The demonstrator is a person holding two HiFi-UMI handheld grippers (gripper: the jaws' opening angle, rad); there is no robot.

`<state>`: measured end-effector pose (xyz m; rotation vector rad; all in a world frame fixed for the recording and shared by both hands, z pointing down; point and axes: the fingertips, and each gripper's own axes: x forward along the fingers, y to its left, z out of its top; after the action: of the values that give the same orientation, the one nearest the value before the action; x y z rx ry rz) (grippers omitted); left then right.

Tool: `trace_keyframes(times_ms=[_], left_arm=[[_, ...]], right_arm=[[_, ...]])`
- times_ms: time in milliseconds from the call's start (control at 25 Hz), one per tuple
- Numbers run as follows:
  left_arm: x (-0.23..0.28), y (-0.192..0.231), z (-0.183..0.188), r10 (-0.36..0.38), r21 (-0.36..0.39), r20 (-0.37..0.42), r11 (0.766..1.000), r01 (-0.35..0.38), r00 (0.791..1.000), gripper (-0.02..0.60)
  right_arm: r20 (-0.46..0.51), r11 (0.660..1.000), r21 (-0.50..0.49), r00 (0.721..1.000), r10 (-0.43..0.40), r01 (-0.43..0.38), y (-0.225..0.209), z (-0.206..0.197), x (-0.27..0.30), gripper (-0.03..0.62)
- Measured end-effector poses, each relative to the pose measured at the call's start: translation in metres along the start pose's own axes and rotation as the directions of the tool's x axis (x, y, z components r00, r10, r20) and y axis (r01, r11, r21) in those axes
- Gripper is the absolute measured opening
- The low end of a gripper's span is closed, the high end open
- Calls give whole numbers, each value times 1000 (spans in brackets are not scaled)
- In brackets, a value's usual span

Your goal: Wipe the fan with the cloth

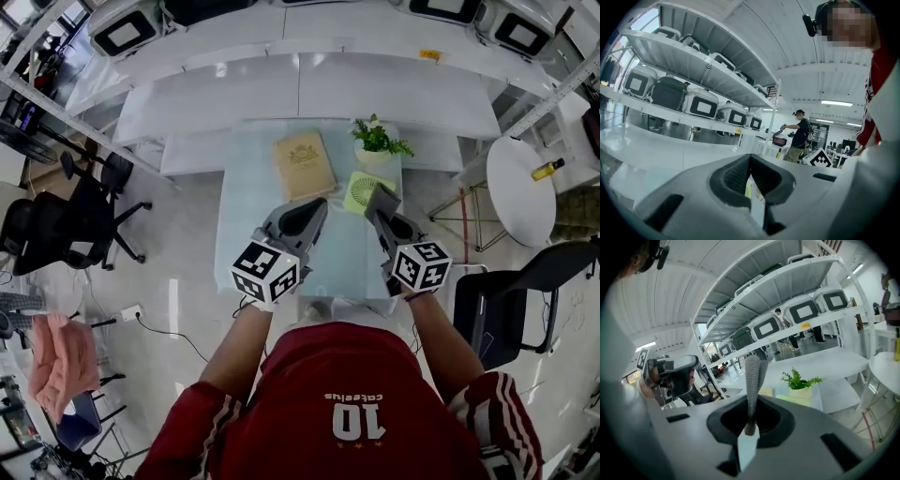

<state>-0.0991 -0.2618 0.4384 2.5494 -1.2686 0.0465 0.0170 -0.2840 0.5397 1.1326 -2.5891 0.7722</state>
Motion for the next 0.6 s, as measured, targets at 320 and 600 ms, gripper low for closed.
trace_keyframes(times_ms=[320, 600], left_arm=[[25, 13, -18, 27, -23, -23, 999, -28, 999, 0], [38, 24, -32, 76, -33, -52, 996, -78, 996, 0]], right_arm=[[-54, 999, 46, 998, -17, 19, -32, -26, 47, 21], [-95, 998, 55, 995, -11, 16, -47, -44, 88, 21]])
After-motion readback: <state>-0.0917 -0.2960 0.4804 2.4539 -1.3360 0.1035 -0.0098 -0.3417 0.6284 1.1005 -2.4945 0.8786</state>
